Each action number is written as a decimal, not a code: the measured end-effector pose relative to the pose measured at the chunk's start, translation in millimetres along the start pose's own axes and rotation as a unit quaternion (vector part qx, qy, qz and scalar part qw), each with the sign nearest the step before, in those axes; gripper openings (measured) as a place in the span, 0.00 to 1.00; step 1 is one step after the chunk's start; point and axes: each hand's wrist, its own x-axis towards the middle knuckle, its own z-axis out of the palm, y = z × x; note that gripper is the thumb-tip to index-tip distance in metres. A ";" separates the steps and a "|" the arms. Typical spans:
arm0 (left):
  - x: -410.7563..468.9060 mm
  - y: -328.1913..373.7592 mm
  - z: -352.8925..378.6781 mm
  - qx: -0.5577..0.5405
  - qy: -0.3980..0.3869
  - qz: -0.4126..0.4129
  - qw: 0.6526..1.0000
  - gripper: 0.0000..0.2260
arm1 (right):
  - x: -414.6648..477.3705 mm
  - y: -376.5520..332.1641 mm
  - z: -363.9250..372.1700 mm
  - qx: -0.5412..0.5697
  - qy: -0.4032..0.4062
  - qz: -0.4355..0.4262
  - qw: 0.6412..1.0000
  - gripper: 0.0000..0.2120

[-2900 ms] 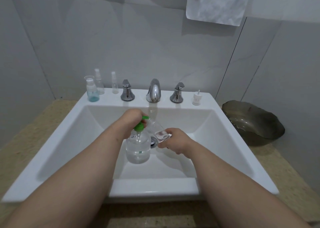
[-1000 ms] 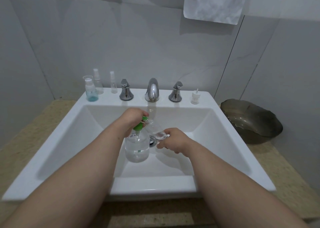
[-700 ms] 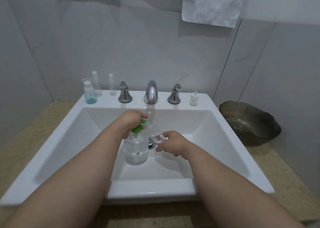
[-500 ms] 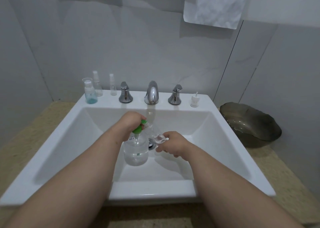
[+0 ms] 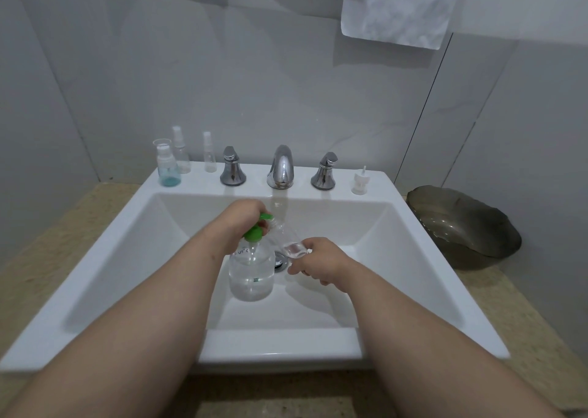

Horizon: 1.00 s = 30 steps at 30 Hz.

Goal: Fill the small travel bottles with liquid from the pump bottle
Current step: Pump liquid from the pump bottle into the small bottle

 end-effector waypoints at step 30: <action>-1.4 -1.6 -3.3 0.083 -0.008 0.027 0.996 0.15 | -0.5 0.1 0.3 -0.015 -0.008 0.009 1.000 0.15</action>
